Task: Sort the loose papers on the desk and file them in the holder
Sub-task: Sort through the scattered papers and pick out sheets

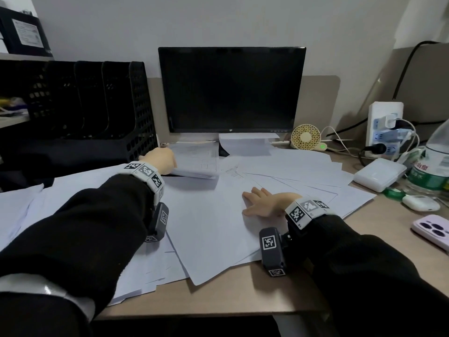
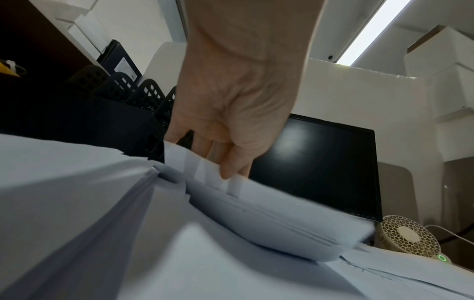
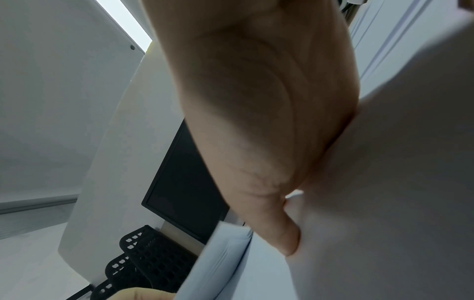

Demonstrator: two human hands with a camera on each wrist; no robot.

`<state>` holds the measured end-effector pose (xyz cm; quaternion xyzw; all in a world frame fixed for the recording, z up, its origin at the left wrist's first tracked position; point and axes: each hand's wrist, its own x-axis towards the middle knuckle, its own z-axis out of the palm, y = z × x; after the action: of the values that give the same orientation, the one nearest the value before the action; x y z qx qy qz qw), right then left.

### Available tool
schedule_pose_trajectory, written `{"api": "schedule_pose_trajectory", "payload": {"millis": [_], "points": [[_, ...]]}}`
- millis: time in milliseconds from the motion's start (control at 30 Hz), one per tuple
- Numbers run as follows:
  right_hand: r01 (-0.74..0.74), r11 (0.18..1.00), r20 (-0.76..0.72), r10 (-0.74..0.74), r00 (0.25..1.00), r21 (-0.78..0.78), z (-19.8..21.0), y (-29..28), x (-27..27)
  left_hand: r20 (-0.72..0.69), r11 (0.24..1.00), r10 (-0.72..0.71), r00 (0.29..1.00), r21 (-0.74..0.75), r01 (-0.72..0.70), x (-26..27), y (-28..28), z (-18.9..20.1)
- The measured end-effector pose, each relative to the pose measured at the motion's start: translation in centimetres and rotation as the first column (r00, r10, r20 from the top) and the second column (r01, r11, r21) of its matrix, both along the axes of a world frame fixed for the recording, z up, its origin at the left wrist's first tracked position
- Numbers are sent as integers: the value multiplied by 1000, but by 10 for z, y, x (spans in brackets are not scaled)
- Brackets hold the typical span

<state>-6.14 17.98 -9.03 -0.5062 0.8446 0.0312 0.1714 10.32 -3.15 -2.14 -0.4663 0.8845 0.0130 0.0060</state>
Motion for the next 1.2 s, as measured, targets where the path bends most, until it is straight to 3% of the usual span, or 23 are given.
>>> {"api": "schedule_pose_trajectory", "payload": {"millis": [200, 300, 433, 600, 700, 800, 867, 1000, 1100, 1200], "points": [[43, 999, 32, -42, 999, -29, -1, -1, 3, 98, 997, -39, 994, 72, 32, 0, 31, 9], [46, 998, 2, -46, 999, -53, -2, -3, 3, 138, 985, -158, 978, 92, 146, 0, 59, 21], [78, 996, -14, -79, 997, -36, -2, -6, 4, 220, 894, -433, 874, 226, 386, 2, 120, 28], [103, 994, 66, -101, 993, -26, 16, 4, 14, 339, 818, -524, 781, 454, 352, -2, 180, 20], [97, 994, 161, -87, 983, -56, 19, 8, 12, 459, 848, -502, 733, 429, 312, 1, 199, 18], [86, 996, 228, -76, 971, -33, 23, 13, 8, 510, 854, -520, 686, 287, 434, 5, 219, 19], [50, 998, 250, -43, 967, -22, 28, 16, 7, 531, 852, -520, 669, 270, 448, 4, 220, 17], [60, 996, 325, -36, 945, -65, 34, 22, 5, 530, 874, -485, 695, 325, 362, 8, 204, 13], [144, 979, 445, -65, 893, -145, 39, 24, -3, 451, 834, -552, 702, 275, 479, 10, 199, 13], [271, 935, 593, -86, 801, -229, 41, 27, -15, 360, 836, -549, 754, 231, 499, 12, 183, 21]]}}
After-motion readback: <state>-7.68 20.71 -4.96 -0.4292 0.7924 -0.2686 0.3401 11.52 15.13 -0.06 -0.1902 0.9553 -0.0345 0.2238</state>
